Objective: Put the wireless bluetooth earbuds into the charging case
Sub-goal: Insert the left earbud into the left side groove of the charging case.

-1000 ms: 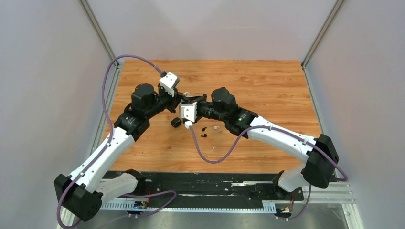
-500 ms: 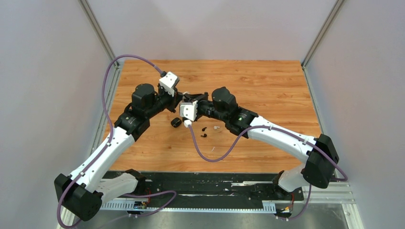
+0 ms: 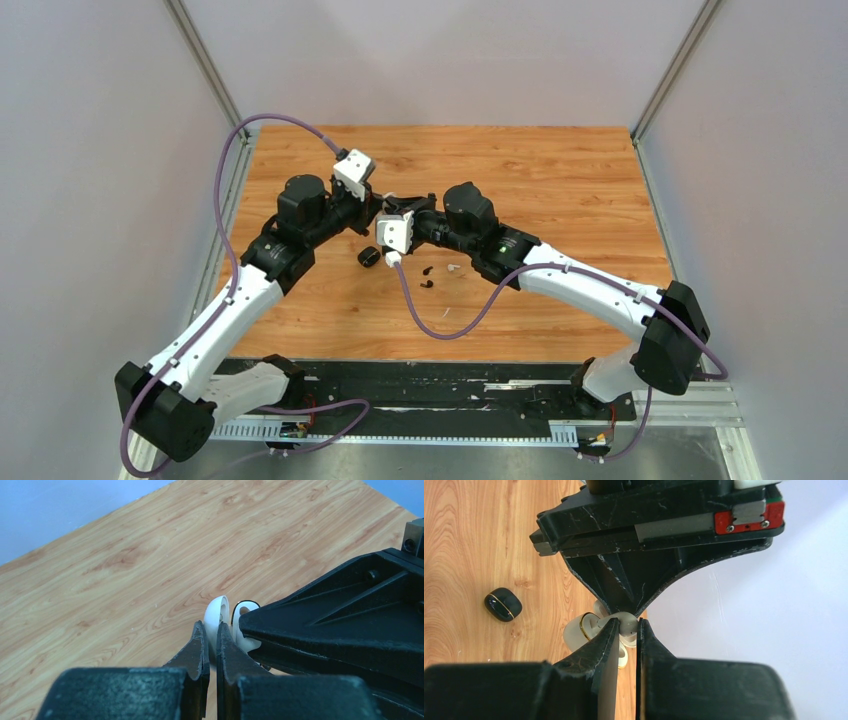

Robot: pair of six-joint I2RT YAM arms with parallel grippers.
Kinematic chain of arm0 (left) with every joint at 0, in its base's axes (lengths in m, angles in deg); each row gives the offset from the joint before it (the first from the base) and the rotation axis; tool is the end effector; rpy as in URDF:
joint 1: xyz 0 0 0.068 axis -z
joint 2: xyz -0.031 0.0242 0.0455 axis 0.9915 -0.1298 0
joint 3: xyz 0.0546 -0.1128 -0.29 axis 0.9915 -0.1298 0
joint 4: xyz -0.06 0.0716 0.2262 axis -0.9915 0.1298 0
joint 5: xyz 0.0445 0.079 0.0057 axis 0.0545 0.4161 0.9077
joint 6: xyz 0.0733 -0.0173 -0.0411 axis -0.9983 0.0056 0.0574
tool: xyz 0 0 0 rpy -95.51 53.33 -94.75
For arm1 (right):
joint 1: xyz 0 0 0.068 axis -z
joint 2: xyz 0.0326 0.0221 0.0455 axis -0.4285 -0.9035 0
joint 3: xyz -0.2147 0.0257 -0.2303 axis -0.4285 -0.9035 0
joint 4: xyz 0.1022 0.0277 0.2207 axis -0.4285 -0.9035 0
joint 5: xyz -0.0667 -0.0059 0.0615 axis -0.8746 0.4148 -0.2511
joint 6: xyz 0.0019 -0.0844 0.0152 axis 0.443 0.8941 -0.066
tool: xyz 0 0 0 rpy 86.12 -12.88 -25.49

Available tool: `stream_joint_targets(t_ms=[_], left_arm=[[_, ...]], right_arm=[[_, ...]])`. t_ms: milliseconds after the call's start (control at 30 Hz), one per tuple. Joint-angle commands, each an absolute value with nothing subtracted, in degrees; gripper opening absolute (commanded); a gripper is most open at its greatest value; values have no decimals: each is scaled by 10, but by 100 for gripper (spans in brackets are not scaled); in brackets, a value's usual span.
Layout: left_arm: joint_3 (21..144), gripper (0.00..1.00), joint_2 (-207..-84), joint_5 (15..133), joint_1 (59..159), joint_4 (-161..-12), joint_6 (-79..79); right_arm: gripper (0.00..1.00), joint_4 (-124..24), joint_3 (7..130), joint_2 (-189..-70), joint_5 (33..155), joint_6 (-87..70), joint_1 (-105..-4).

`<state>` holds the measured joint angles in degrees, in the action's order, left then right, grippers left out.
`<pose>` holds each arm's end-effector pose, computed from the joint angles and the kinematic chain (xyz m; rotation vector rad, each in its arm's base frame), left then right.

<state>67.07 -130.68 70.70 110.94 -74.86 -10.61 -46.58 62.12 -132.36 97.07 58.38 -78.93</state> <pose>0.2066 -0.1288 0.3911 0.5692 1.7465 -0.5473 0.2068 0.3044 0.3875 -1.5620 0.8577 0.0894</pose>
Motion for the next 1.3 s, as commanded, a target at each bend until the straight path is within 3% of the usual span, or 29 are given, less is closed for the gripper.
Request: stream_joint_targets(t_ms=[0,900,967,1067,1267], left_arm=[[692,0,-1310,711,1104,-773,-75],[698,0,-1314,686,1087,-772,-30],[698,0,-1313,690,1087,-770,-30],[697,0,-1312,693,1083,-772,-33],[691,0,-1311,695,1082,-775,-40]], right_arm=[[0,-448,622,-1322,972,588,-790],[0,-451,625,-1341,987,613,-789],[4,-454,624,-1341,984,620,-789],[21,-459,626,-1340,978,621,-789],[28,-485,643,-1343,987,588,-789]])
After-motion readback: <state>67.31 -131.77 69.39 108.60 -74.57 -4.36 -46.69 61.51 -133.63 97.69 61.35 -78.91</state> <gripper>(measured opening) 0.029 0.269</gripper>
